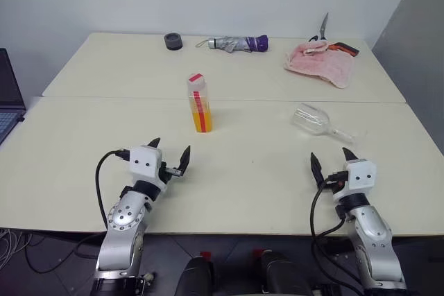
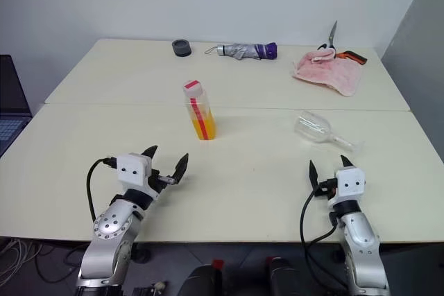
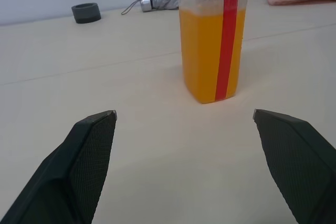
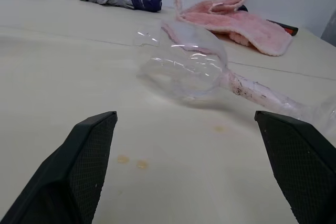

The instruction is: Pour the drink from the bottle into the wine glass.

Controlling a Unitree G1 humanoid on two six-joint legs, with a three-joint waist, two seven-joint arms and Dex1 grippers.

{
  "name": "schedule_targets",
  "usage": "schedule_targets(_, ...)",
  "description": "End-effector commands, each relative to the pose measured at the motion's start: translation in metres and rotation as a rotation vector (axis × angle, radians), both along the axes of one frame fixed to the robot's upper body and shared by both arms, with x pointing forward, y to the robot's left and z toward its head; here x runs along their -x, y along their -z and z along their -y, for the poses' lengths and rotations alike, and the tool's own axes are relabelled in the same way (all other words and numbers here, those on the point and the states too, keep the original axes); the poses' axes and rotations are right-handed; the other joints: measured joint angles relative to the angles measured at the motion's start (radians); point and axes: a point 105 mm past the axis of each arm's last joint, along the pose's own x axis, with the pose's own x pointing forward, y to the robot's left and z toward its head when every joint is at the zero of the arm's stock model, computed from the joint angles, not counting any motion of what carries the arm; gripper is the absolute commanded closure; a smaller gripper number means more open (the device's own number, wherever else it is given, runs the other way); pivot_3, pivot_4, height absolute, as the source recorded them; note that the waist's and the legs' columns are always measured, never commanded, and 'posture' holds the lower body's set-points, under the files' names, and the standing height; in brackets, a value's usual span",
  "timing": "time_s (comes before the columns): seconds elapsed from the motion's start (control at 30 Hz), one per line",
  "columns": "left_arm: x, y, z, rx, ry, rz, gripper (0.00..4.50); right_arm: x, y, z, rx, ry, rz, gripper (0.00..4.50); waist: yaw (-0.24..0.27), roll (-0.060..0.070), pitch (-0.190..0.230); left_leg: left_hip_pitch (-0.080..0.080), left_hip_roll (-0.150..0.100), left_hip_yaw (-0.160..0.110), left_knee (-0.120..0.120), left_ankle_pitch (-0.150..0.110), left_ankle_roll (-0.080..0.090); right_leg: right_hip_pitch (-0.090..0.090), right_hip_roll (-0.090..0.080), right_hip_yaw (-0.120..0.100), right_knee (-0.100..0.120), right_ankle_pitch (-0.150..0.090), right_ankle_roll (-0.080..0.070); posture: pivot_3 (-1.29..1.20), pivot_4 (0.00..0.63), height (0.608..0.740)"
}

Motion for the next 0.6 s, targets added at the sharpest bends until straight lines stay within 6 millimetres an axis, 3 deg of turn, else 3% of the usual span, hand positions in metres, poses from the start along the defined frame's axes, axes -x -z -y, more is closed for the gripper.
schedule_targets(0.03, -0.005, -0.024, 0.005, 0.012, 0.002, 0.065, 0.03, 0.004, -0.014, -0.018, 0.034, -0.141, 0.057, 0.0, 0.0, 0.0, 0.0, 0.0, 0.0, 0.0, 0.0, 0.0, 0.0, 0.0, 0.0, 0.0, 0.0, 0.0, 0.0, 0.0, 0.15, 0.74)
schedule_targets(0.2, -0.012, -0.034, 0.015, 0.032, 0.036, 0.062, 0.03, 0.008, -0.025, -0.049, 0.036, -0.379, 0.037, 0.0, 0.0, 0.0, 0.0, 0.0, 0.0, 0.0, 0.0, 0.0, 0.0, 0.0, 0.001, 0.0, 0.0, 0.0, 0.0, 0.0, 0.15, 0.74)
schedule_targets(0.6, -0.042, -0.062, 0.033, 0.027, -0.014, 0.136, 0.03, 0.009, -0.057, -0.071, 0.032, -0.623, -0.012, 0.0, 0.002, -0.001, 0.0, -0.001, -0.001, -0.001, 0.001, 0.0, 0.0, 0.0, 0.0, -0.001, 0.0, 0.001, -0.001, 0.0, 0.15, 0.74)
